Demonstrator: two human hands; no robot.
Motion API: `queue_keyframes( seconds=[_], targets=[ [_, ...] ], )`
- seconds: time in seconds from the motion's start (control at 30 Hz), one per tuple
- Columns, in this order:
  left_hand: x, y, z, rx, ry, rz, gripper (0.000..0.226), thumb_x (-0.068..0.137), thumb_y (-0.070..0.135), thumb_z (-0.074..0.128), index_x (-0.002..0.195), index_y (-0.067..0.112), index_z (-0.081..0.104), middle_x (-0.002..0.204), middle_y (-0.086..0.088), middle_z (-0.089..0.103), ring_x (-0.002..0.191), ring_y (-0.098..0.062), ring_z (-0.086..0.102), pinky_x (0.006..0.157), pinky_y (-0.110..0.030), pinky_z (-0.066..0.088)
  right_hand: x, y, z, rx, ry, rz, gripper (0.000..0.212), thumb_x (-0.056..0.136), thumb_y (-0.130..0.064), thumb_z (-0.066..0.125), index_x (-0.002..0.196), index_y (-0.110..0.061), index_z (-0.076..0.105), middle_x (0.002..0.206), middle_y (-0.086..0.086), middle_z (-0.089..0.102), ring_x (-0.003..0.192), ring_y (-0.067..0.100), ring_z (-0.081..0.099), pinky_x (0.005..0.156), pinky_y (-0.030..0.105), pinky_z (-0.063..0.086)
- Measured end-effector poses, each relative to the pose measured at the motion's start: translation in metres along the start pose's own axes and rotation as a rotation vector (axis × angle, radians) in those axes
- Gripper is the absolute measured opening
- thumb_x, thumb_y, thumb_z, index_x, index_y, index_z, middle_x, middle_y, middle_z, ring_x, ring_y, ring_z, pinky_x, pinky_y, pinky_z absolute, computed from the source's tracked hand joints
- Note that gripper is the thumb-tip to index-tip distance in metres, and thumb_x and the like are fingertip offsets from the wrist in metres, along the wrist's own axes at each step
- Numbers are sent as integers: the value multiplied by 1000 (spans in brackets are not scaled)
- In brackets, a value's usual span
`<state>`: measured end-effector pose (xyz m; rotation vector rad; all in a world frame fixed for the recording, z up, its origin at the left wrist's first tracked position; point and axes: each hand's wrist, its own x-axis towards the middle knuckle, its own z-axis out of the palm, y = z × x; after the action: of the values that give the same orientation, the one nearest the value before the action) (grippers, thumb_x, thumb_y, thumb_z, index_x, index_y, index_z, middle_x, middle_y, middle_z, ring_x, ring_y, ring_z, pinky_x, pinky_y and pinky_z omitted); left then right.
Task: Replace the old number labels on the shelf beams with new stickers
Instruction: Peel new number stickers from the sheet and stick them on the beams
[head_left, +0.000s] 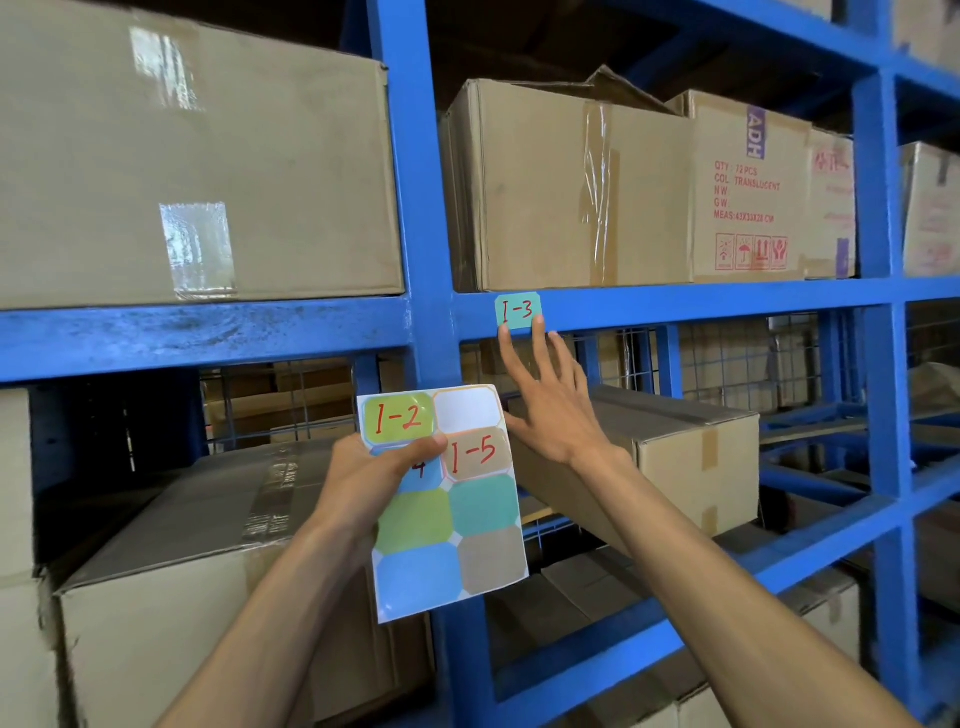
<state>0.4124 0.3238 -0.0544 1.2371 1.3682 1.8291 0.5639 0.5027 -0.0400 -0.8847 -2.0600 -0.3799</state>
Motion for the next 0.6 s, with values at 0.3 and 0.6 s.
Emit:
queue_keyframes(
  seconds=[0.3, 0.6],
  targets=[
    [-18, -24, 2, -10, -6, -30, 24, 79, 19, 81, 101, 12, 73, 92, -9, 81, 80, -28, 78, 70, -42, 63, -63, -25, -20, 952, 67, 207, 53, 98, -39, 55, 147, -38, 37, 122, -3, 63, 113, 13, 55, 98, 28, 41],
    [-41, -56, 5, -54, -91, -57, 22, 83, 19, 76, 104, 12, 76, 100, -9, 80, 87, -25, 77, 73, -40, 63, -141, -35, -29, 913, 51, 112, 32, 86, -30, 73, 118, -30, 68, 101, -9, 60, 85, 17, 56, 78, 34, 50]
  ],
)
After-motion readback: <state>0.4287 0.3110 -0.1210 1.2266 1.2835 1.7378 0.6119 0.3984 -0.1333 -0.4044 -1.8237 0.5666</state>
